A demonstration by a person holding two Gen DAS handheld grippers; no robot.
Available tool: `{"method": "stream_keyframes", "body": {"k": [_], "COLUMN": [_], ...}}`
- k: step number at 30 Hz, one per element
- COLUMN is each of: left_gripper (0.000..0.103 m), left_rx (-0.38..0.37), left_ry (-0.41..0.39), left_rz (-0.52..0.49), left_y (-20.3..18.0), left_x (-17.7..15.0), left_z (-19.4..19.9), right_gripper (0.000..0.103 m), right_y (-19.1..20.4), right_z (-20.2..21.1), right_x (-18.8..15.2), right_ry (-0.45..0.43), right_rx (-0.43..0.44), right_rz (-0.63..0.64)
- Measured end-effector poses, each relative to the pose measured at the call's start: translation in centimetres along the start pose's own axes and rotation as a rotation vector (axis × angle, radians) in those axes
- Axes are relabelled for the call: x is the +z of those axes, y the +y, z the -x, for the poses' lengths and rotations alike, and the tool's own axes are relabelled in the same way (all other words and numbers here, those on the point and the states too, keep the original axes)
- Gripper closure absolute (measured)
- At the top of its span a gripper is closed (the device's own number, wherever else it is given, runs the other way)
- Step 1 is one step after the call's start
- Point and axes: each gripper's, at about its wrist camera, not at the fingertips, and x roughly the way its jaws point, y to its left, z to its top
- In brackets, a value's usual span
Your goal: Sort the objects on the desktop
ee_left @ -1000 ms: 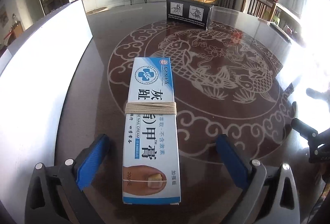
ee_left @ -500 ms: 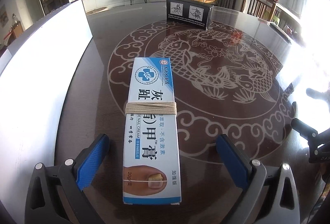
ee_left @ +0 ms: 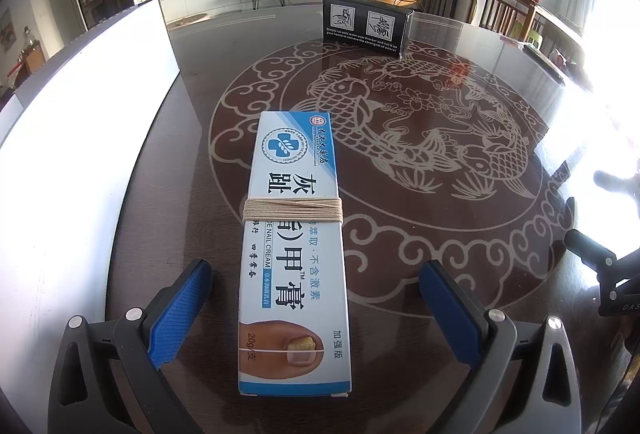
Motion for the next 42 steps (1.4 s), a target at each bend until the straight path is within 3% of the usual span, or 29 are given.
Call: {"method": "stream_keyframes", "body": {"k": [42], "left_gripper": [0.000], "left_rx": [0.000], "left_ry": [-0.001], "left_rz": [0.002], "left_y": [-0.02], "left_x": [-0.05], "left_z": [0.09], "right_gripper": [0.000], "right_y": [-0.50], "right_z": [0.16], "right_x": [0.04], "right_ry": [0.006], "right_rx": [0.010], "right_rz": [-0.010]}}
